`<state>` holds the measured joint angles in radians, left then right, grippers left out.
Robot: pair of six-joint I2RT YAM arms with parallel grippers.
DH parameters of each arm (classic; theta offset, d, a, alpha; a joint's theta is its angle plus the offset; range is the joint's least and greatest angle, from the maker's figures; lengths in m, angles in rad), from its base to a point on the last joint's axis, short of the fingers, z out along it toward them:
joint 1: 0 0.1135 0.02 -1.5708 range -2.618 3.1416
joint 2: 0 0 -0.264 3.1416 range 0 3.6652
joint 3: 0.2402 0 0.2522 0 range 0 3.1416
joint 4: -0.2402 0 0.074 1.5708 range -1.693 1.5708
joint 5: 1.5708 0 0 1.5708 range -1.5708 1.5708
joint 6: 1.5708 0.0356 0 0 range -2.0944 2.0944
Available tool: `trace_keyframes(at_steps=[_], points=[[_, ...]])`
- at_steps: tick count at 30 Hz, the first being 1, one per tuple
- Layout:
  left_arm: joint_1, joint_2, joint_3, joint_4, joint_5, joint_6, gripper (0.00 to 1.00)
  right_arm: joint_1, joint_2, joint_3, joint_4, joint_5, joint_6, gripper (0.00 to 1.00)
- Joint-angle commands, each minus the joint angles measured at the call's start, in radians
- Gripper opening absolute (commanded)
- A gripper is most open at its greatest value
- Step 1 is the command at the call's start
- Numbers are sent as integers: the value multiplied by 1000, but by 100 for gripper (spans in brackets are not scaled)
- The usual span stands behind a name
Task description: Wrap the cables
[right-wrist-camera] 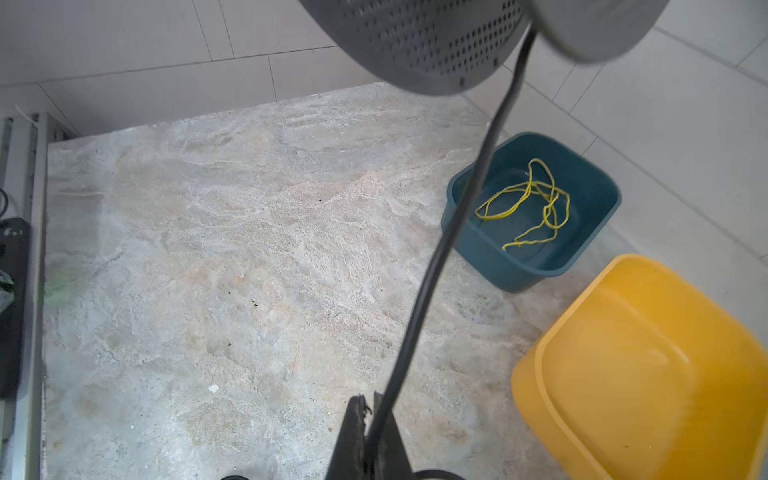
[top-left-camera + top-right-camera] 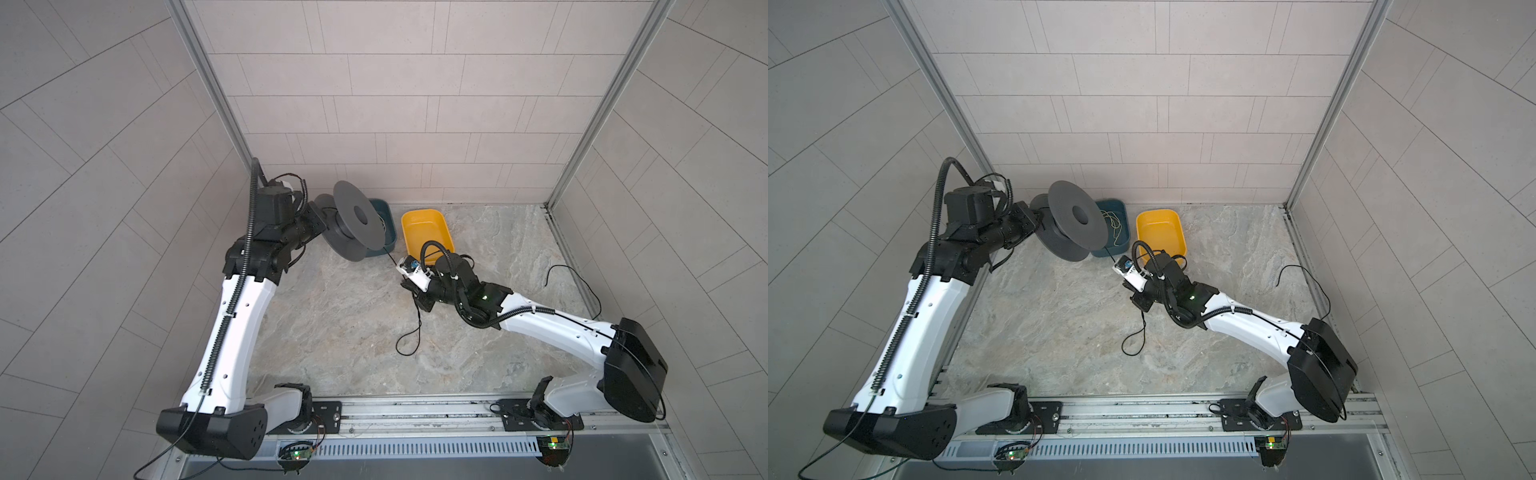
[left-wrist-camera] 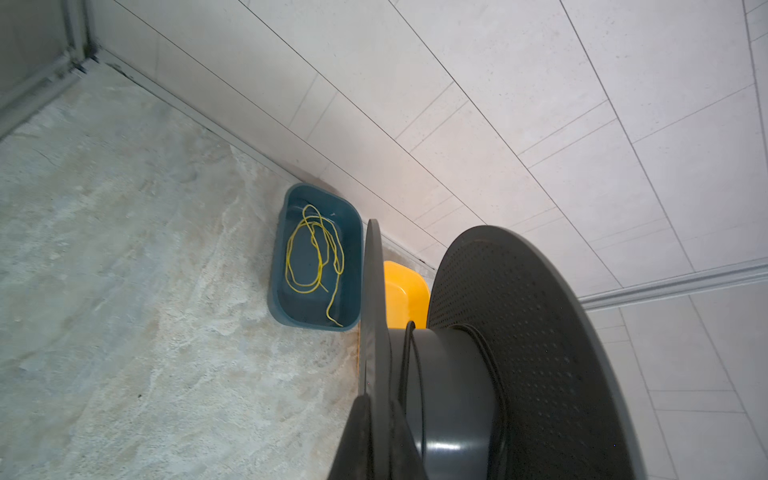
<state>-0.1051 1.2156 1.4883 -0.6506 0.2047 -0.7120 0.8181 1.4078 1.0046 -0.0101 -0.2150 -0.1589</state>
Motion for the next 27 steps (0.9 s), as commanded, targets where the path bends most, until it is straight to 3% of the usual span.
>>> trace_keyframes(at_steps=[1, 12, 27], points=[[-20, -49, -15, 92, -106, 14, 0, 51, -12, 63, -105, 77, -112, 0], [-139, -30, -36, 35, -319, 129, 0, 154, 3, 251, -214, 158, -263, 0], [-265, 44, 51, -144, -342, 311, 0, 160, 70, 484, -259, 338, -277, 0]])
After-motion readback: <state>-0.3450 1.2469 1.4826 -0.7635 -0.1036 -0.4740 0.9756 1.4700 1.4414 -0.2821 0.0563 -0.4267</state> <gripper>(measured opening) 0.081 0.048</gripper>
